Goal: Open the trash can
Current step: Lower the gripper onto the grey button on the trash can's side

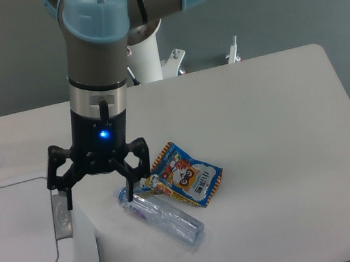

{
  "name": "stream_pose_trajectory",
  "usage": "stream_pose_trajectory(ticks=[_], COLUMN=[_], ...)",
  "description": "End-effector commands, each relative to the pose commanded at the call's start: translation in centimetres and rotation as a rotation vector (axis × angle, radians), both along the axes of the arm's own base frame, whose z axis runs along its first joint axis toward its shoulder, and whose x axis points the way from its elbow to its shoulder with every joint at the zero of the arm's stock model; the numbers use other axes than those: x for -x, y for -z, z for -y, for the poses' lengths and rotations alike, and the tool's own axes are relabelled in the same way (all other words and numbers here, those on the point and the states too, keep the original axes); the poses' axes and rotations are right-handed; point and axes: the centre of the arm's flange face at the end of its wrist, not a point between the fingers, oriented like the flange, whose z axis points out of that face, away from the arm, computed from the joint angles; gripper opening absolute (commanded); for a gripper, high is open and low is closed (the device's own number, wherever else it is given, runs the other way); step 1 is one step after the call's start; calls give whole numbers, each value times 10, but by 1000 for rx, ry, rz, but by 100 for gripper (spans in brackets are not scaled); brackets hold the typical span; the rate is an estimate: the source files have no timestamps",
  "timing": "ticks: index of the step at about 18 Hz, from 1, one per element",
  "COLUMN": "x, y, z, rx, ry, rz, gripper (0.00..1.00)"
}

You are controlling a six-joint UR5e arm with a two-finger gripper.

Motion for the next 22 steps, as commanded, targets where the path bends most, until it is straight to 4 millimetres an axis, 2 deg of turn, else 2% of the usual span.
stream_pose_trajectory(ticks=[22], x=[-2], y=[21], z=[-9], rx=[27], ry=[10], rz=[20], gripper=[100])
